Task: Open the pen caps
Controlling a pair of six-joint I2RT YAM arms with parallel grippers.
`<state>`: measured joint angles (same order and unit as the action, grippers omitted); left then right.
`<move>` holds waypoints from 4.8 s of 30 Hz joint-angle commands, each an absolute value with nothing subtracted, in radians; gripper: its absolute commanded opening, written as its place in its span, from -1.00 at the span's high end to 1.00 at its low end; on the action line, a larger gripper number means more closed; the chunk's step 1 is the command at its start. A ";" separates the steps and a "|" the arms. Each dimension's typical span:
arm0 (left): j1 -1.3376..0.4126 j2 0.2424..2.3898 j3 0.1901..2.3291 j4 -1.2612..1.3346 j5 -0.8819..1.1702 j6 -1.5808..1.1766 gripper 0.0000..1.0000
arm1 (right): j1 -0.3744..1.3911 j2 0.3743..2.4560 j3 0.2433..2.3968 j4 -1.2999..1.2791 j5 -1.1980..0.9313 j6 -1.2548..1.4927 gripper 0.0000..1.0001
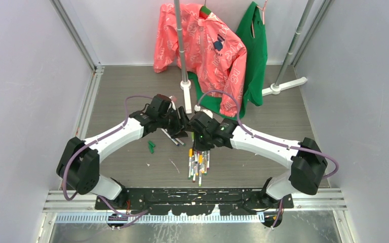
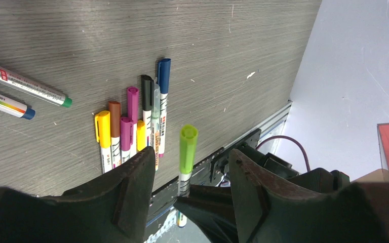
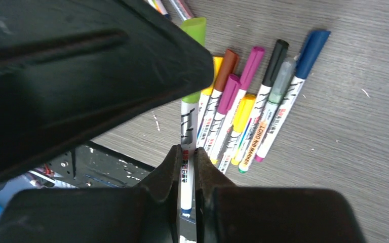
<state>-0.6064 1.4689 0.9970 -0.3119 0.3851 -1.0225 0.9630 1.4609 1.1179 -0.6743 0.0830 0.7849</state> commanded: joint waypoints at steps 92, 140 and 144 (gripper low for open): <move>-0.465 1.055 0.751 -0.773 -0.312 -1.157 1.00 | 0.952 1.808 1.411 -0.637 0.089 0.354 0.98; -0.460 1.082 0.776 -0.815 -0.358 -1.245 0.10 | 0.875 1.987 1.670 -0.719 0.087 0.340 0.18; -0.465 1.063 0.759 -0.776 -0.354 -1.232 0.06 | 0.874 1.891 1.587 -0.736 0.153 0.398 0.11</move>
<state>-0.4625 1.0904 0.7475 -0.7906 -0.3256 -1.2297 0.8795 2.0495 1.6379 -0.7170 0.0708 0.3317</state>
